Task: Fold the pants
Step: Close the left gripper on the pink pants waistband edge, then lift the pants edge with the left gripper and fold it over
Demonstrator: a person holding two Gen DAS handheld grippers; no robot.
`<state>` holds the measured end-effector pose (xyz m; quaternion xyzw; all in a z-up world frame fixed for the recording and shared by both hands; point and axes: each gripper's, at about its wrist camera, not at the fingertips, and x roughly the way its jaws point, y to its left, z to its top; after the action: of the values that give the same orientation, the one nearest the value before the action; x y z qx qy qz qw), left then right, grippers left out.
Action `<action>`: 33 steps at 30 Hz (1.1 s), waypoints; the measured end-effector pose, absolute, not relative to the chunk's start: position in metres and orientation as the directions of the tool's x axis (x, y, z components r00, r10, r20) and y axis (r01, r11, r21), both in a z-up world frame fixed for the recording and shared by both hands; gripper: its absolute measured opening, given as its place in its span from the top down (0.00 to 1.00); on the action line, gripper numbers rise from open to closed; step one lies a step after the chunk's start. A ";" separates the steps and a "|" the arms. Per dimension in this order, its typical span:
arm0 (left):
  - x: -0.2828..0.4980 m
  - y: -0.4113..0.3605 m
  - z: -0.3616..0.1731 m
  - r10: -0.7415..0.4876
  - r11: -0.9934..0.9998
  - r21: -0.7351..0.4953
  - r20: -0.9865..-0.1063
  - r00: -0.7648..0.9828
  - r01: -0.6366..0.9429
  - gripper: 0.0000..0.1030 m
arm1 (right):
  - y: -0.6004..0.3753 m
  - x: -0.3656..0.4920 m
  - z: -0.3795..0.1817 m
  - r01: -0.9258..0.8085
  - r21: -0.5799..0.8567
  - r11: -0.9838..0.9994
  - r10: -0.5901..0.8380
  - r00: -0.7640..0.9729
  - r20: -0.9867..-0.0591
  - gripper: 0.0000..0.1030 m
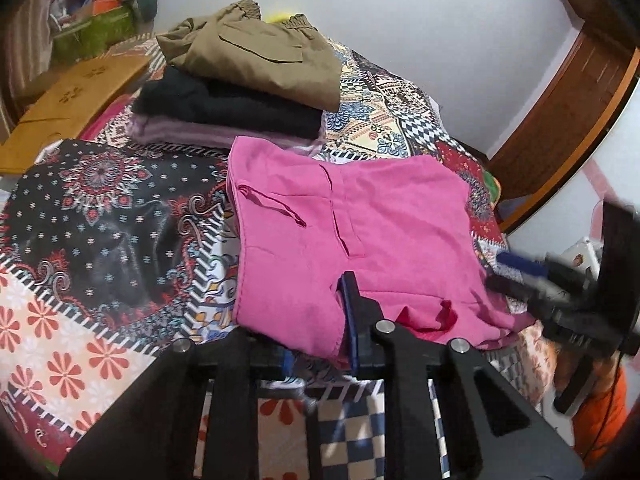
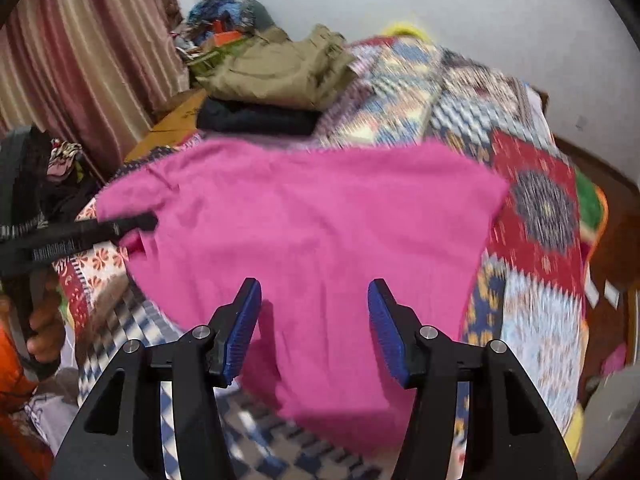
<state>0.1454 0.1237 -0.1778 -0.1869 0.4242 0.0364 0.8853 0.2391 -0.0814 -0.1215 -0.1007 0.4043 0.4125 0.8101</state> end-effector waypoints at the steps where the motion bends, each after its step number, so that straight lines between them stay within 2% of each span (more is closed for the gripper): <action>1: 0.143 0.124 -0.178 -0.088 0.930 -0.292 -0.766 0.637 -0.223 0.81 | -0.074 0.240 -0.120 -0.757 0.164 0.632 0.592 0.335 -0.733 0.50; 4: 0.136 0.124 -0.177 -0.074 0.935 -0.277 -0.765 0.640 -0.222 0.81 | -0.045 0.243 -0.118 -0.787 0.155 0.598 0.608 0.318 -0.727 0.50; 9: 0.130 0.134 -0.175 -0.080 0.926 -0.297 -0.757 0.649 -0.232 0.81 | -0.011 0.244 -0.144 -0.807 0.190 0.559 0.589 0.226 -0.776 0.50; 13: 0.128 0.144 -0.169 -0.102 0.917 -0.329 -0.741 0.663 -0.226 0.81 | -0.003 0.235 -0.162 -0.817 0.213 0.536 0.569 0.164 -0.806 0.50; 19: 0.133 0.132 -0.154 -0.103 0.935 -0.308 -0.712 0.694 -0.177 0.82 | -0.003 0.236 -0.166 -0.812 0.247 0.529 0.577 0.131 -0.806 0.48; 28: 0.150 0.103 -0.123 -0.089 0.963 -0.245 -0.681 0.727 -0.111 0.82 | -0.020 0.239 -0.161 -0.762 0.329 0.558 0.630 0.131 -0.766 0.49; 33: 0.151 0.095 -0.112 -0.092 0.974 -0.213 -0.667 0.739 -0.071 0.82 | -0.061 0.233 -0.146 -0.726 0.320 0.609 0.636 0.206 -0.744 0.49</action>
<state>0.1507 0.0947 -0.1124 -0.1130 0.3612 -0.0056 0.9256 0.2327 -0.0612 -0.1461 -0.0496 0.4516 0.4394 0.7749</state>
